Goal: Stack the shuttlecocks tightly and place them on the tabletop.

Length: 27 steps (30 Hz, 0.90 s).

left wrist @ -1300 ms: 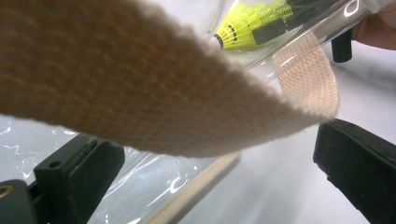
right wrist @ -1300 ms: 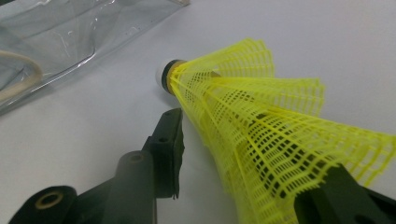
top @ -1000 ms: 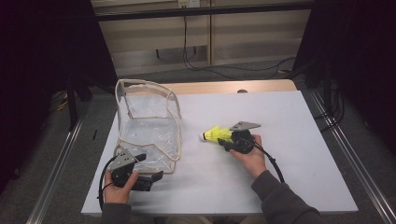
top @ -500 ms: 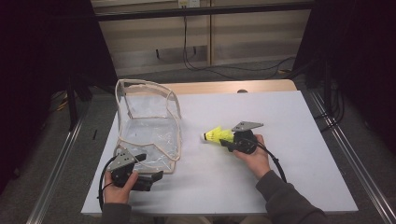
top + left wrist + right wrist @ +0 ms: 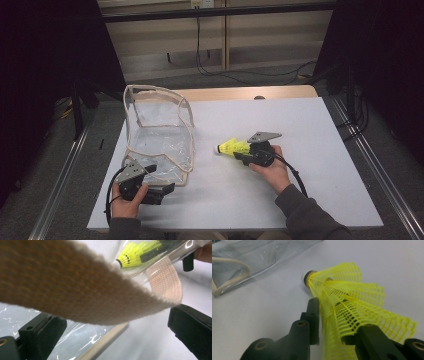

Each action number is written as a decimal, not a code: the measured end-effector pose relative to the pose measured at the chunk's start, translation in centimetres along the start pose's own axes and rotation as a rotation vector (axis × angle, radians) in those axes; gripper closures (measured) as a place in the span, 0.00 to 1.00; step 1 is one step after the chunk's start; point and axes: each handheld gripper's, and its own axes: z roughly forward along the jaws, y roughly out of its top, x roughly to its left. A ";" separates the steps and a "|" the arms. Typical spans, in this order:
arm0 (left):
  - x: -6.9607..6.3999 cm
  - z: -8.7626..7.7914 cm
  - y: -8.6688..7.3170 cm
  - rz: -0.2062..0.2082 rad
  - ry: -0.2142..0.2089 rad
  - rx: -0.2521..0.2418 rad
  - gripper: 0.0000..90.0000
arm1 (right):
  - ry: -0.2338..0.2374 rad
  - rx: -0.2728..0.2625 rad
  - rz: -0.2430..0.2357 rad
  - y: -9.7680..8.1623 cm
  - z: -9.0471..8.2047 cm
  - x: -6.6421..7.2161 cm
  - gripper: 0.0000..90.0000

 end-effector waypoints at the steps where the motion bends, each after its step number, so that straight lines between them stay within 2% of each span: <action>1: 0.0 0.0 0.0 -0.003 -0.001 -0.003 0.02 | -0.002 0.000 -0.006 0.0 0.0 0.0 0.76; 2: 0.0 0.0 0.0 0.000 -0.001 0.000 0.02 | -0.014 -0.003 -0.006 0.1 0.1 0.1 0.72; 5: 0.0 0.0 0.0 -0.003 0.000 -0.002 0.02 | -0.027 -0.020 0.004 0.2 0.2 0.2 0.67; 12: 0.0 0.0 0.0 -0.001 -0.001 0.000 0.02 | -0.063 -0.020 0.008 0.3 0.8 0.4 0.65; 18: 0.0 0.0 0.0 -0.001 0.000 0.000 0.02 | -0.110 -0.016 0.006 0.6 1.3 0.4 0.72; 19: 0.0 0.0 0.0 -0.001 0.000 0.000 0.02 | -0.117 -0.015 0.003 0.6 1.3 0.3 0.78; 24: 0.0 0.0 0.0 -0.004 0.000 -0.003 0.02 | -0.120 -0.004 0.012 0.9 1.5 0.1 0.86; 27: 0.0 0.0 0.0 -0.006 0.000 -0.006 0.02 | -0.116 0.007 -0.008 1.1 1.7 0.3 0.87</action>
